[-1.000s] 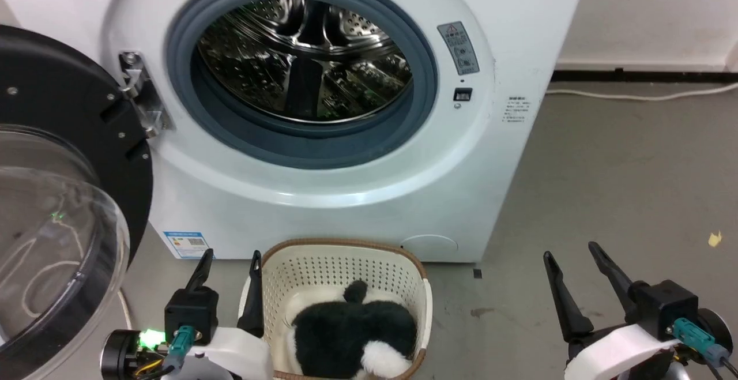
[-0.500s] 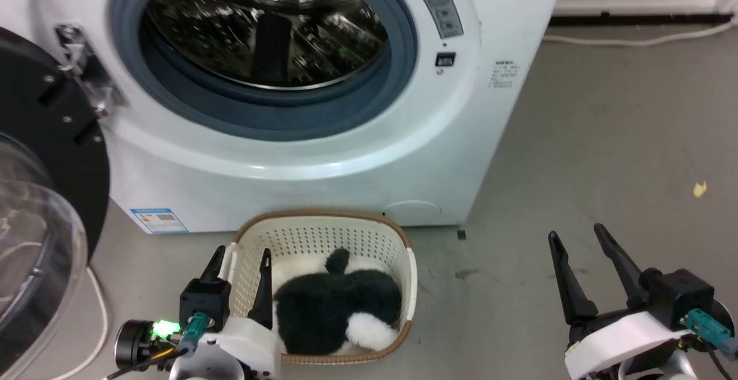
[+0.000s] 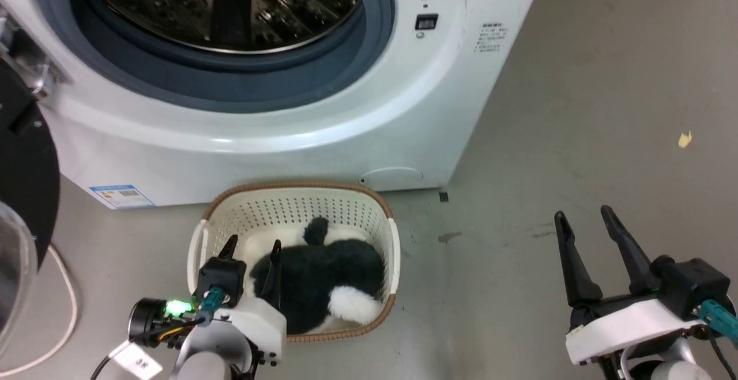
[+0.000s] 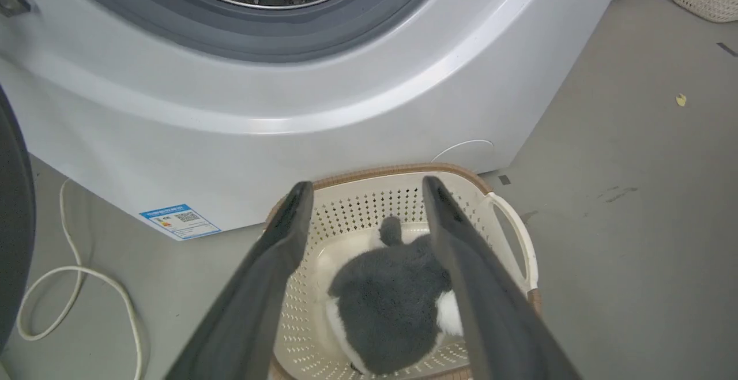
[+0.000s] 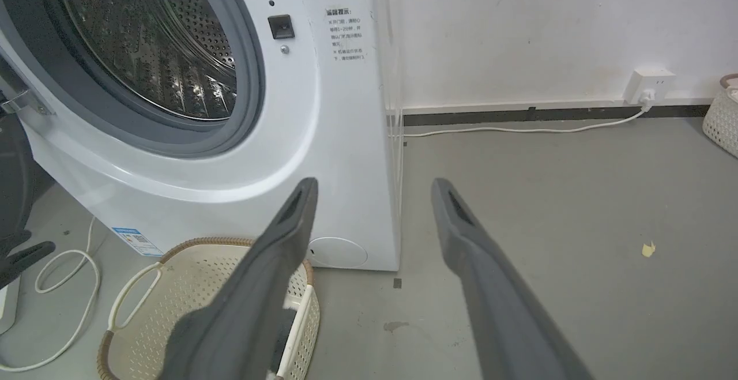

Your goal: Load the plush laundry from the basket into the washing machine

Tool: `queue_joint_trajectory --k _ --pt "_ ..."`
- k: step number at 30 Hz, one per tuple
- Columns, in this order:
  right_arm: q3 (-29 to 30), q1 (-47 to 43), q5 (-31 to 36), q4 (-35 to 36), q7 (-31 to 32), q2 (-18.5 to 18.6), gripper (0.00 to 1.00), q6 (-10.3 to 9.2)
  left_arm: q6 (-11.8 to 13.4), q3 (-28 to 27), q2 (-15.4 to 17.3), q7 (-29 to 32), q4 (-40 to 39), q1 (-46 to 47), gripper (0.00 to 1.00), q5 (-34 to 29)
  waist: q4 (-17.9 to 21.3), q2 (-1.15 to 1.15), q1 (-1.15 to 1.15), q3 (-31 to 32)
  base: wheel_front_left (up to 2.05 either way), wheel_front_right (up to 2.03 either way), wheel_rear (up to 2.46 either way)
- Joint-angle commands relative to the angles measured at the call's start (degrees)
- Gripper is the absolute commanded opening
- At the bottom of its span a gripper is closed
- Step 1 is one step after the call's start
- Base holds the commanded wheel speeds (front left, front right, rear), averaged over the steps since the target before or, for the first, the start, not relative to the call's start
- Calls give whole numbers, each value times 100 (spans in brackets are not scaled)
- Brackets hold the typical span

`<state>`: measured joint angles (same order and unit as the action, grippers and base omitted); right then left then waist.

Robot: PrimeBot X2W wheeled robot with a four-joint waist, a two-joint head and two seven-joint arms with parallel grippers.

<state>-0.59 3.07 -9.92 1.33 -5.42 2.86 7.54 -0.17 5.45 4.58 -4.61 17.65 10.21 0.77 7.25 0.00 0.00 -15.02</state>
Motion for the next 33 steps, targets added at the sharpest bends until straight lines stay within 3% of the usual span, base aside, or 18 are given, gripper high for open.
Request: queue_joint_trajectory --k 1,15,33 --pt "-13 120 -94 43 -62 1 100 -2 -15 49 46 -59 154 160 100 36 57 0 0 -103 0 0 0" --pt "-92 371 -436 100 -230 1 100 -3 -167 305 369 -226 1248 910 100 17 352 0 0 -759 0 0 0" --pt "-273 725 -979 158 -458 1 100 -4 -450 698 942 405 2881 2240 100 139 871 0 0 -1769 0 0 0"
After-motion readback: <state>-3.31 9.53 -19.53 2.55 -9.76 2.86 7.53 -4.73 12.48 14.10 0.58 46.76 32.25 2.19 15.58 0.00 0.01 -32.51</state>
